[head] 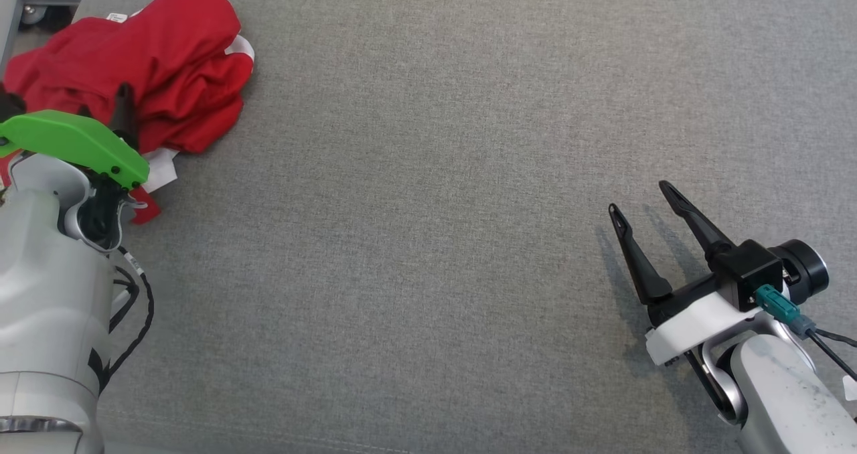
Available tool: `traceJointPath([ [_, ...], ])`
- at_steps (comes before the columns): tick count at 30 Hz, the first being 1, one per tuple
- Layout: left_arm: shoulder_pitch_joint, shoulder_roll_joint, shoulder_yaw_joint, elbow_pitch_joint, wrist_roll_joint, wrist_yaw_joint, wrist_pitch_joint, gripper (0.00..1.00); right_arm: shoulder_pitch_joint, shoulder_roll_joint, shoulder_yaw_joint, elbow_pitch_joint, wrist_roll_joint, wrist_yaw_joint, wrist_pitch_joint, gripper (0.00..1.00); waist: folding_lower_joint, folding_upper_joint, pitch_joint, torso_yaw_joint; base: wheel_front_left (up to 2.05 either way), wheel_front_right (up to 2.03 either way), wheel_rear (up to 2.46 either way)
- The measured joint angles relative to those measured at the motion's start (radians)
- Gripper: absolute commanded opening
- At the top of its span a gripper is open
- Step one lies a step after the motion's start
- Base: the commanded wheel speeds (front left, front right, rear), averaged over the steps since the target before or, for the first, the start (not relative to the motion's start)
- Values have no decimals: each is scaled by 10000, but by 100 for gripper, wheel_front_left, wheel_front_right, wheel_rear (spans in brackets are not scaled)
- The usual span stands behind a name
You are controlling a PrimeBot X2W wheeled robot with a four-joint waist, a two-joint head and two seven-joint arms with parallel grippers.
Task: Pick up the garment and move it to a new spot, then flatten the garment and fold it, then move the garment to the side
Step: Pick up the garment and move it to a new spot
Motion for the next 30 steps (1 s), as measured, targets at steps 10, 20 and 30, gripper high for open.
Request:
traceJointPath([
  [10,9,69,-662,-8,-148,0,-278,4,55,-61,347,63,153,0,0,100,0,0,-183,-95,0,0,0],
  [20,71,234,-1279,-107,-313,0,-533,0,269,-10,297,151,209,0,0,100,-1,0,-455,-75,0,0,0],
  [30,-700,-94,-2383,-495,368,0,-1538,0,378,261,324,247,247,0,0,100,-1,0,-817,13,0,0,0],
])
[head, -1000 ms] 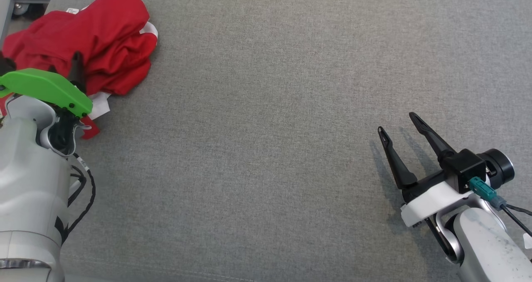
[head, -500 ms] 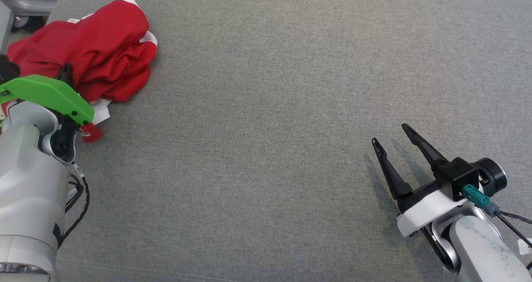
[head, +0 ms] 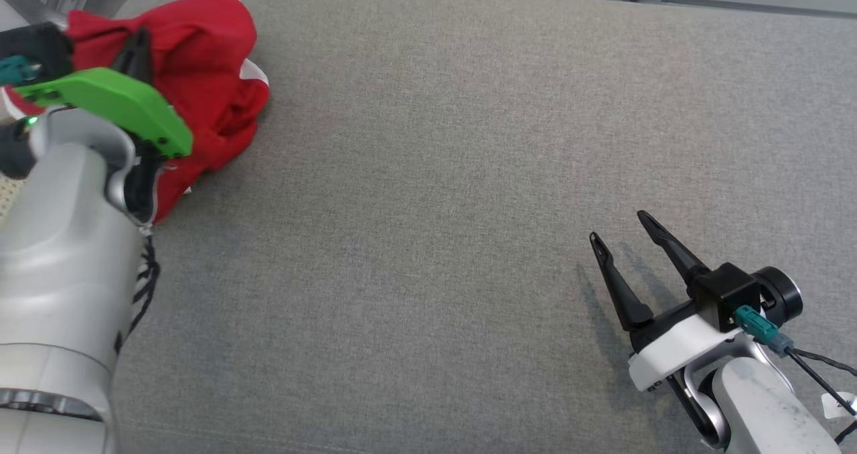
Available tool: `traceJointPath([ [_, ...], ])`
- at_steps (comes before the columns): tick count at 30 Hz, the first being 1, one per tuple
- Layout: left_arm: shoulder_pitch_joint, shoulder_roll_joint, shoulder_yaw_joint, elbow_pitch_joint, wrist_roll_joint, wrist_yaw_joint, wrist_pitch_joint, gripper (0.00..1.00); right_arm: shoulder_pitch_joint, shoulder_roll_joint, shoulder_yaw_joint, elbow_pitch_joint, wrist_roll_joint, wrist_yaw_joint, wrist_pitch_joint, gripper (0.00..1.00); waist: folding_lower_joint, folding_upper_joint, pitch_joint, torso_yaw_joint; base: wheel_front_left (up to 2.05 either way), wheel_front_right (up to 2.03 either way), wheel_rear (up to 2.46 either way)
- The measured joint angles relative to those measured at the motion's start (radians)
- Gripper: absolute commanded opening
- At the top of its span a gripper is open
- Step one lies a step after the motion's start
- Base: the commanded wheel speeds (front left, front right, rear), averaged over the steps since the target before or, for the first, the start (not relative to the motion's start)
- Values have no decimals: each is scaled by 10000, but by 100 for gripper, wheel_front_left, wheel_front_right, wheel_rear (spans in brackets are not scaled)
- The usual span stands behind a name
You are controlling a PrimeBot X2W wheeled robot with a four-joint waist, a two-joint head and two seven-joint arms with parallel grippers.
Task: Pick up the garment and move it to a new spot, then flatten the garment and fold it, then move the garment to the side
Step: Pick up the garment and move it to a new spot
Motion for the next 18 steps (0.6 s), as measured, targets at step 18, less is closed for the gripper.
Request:
traceJointPath([
  [18,436,-1609,-2429,-3198,-652,0,449,0,21,738,-295,-157,33,0,0,100,0,0,-268,-836,0,0,0],
])
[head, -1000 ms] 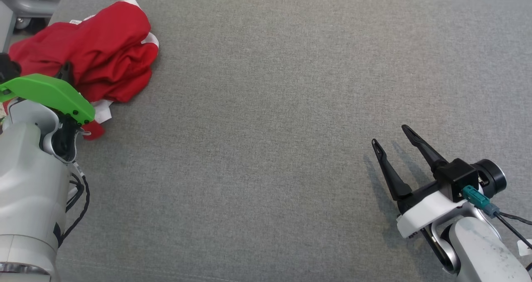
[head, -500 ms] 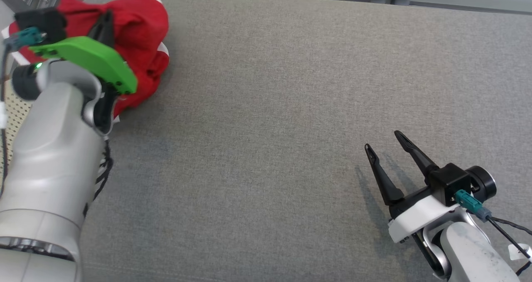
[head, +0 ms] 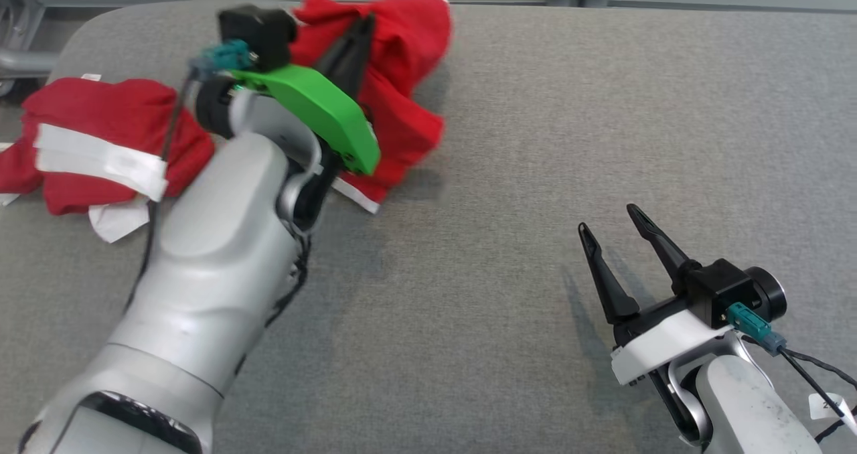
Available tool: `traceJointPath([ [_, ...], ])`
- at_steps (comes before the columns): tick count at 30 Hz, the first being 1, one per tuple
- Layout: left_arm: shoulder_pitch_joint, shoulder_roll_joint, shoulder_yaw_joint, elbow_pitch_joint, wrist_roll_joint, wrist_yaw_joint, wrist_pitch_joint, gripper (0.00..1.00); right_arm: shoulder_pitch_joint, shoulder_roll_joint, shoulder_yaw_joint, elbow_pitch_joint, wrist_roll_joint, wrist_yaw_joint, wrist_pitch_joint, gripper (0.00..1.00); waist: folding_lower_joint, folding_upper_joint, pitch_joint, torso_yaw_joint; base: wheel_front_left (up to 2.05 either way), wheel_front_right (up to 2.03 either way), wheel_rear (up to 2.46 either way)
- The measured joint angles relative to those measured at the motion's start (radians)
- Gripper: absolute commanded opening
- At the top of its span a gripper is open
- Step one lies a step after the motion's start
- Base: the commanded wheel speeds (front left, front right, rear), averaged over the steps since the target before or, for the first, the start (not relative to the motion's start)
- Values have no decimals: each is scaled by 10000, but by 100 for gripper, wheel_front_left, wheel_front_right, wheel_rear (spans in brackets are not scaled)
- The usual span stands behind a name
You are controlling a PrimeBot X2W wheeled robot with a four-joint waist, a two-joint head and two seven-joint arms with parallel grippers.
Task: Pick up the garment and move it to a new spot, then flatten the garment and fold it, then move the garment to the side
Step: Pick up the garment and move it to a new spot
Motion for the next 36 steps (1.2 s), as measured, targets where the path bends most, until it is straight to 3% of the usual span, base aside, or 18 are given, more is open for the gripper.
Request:
traceJointPath([
  [7,597,-504,-1045,-1114,-389,0,272,0,-52,311,-236,-84,-8,0,0,100,0,0,81,-715,0,0,0],
  [16,1121,-571,-2637,-3076,-1081,125,708,0,213,656,-575,33,-35,0,0,100,0,0,87,-1818,0,0,0],
  [22,1564,-525,-3126,-4362,-1718,174,1264,0,519,763,-830,123,-59,0,0,100,0,0,-9,-2370,0,0,0],
  [26,1870,82,-3229,-4830,-1778,286,1584,0,704,775,-924,171,-63,0,0,100,0,0,-133,-2460,0,0,0],
  [31,2347,1593,-2734,-5223,-1852,1011,1806,0,959,740,-1074,244,-81,0,0,100,0,0,-384,-2337,0,0,0],
  [36,2620,2359,-2259,-4961,-1937,1503,1684,0,1008,729,-961,274,-96,0,0,100,1,0,-530,-2078,0,0,0],
])
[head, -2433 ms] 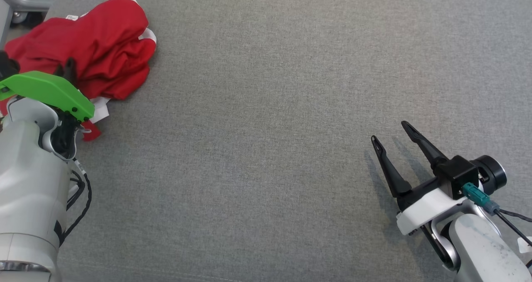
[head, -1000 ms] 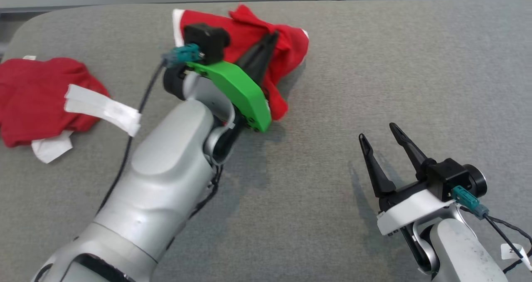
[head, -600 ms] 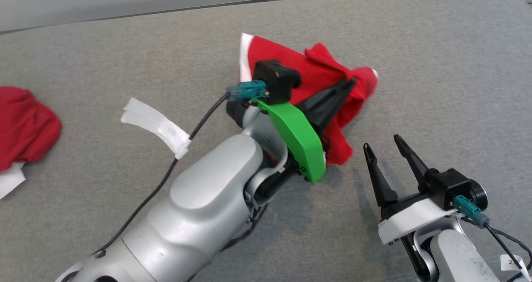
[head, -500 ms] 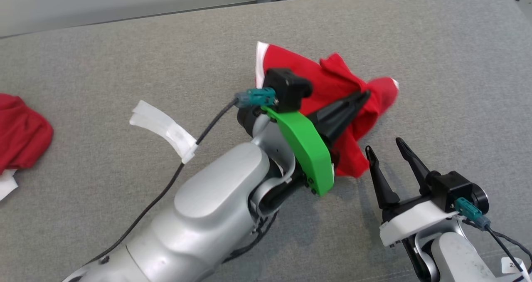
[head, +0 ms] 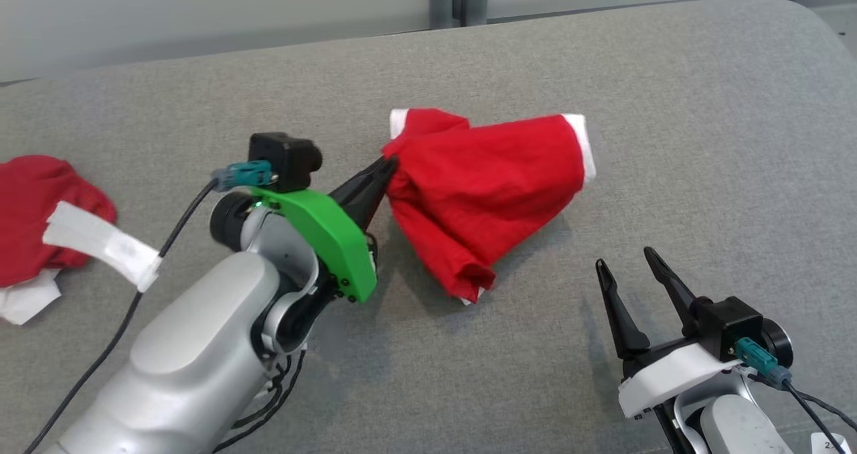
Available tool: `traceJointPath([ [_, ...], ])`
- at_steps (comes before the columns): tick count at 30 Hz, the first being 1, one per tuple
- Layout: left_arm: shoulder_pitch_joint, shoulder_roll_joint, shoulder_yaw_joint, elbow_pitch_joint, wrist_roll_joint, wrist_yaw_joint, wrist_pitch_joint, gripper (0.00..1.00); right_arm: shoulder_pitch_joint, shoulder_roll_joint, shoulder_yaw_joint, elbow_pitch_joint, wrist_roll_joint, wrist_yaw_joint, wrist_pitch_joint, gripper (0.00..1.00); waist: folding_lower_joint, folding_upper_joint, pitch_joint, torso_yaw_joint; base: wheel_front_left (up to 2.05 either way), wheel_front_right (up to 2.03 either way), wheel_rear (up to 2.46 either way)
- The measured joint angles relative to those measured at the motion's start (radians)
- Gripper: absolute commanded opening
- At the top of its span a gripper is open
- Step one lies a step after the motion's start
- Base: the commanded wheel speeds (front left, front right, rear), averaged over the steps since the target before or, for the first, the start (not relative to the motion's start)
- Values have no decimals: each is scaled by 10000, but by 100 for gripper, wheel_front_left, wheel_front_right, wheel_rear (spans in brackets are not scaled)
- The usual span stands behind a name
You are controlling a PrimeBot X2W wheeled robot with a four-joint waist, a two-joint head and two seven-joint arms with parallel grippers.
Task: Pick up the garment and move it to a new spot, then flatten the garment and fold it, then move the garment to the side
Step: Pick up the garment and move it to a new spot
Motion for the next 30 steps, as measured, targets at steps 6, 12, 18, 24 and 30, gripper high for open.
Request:
traceJointPath([
  [6,540,414,268,387,-366,209,-79,0,-11,-69,61,-4,-2,0,0,100,0,0,-121,263,0,0,0],
  [12,1295,899,405,729,-518,512,-259,0,-10,-161,63,-8,-2,0,0,100,0,0,-169,448,0,0,0],
  [18,2107,1012,531,671,-903,779,-453,0,38,-167,50,-12,-2,0,0,100,0,0,-199,642,0,0,0],
  [24,2710,1028,533,637,-1085,905,-552,0,12,-190,232,-2,17,0,0,100,0,0,-207,846,0,0,0],
  [30,2921,972,439,533,-1110,968,-550,100,-198,-309,466,15,136,0,0,100,0,0,-225,998,0,0,0],
])
